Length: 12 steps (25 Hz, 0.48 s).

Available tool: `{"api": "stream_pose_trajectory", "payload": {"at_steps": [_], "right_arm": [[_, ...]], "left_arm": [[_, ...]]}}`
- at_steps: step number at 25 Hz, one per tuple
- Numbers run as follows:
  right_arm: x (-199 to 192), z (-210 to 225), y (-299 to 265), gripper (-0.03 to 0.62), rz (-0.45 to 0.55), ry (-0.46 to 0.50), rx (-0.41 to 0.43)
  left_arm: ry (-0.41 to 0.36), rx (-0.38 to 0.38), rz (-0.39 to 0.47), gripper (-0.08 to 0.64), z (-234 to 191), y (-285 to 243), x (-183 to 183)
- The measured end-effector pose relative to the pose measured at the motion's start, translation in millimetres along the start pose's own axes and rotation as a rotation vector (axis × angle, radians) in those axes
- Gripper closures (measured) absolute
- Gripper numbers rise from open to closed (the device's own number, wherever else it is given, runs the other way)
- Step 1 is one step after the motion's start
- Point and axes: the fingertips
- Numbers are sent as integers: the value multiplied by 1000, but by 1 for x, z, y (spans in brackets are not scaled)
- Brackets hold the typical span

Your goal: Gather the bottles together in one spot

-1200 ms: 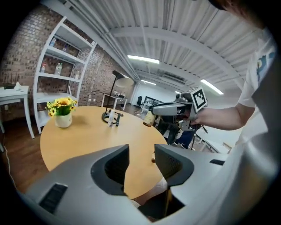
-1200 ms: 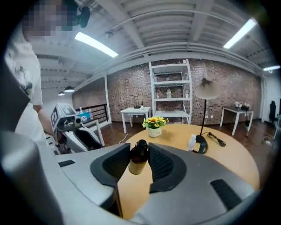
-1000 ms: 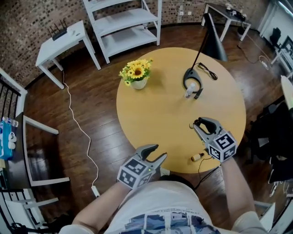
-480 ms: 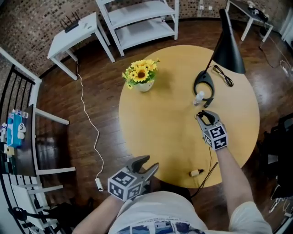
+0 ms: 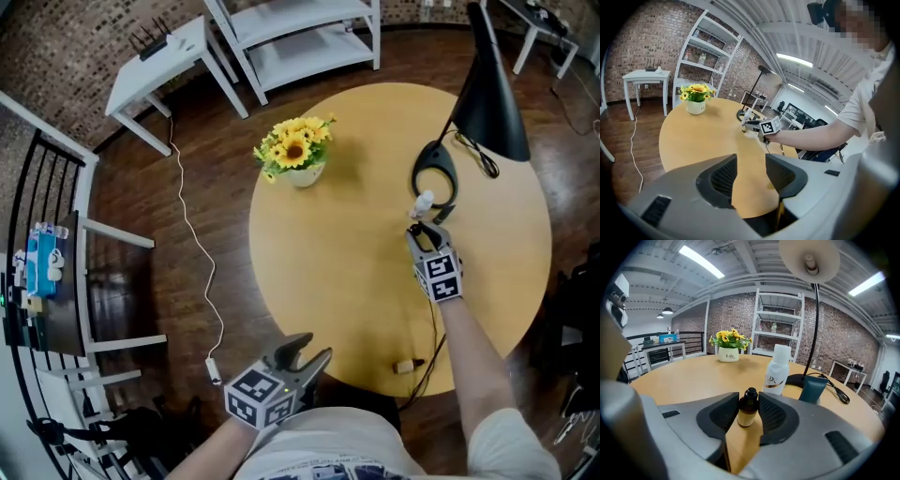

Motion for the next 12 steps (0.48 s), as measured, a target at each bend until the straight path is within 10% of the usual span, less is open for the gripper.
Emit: {"api": "stream_pose_trajectory", "payload": {"at_steps": [12], "right_arm": [[15, 0, 24, 382, 63, -10, -29]], "left_arm": [[-3, 20, -6, 393, 3, -1, -5]]}}
Point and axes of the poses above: the fingertips, and each gripper's own axes: y backward along the fingers, z to its right, x out of its top, and after that the axes turned 14 degrees about -z, right-handed
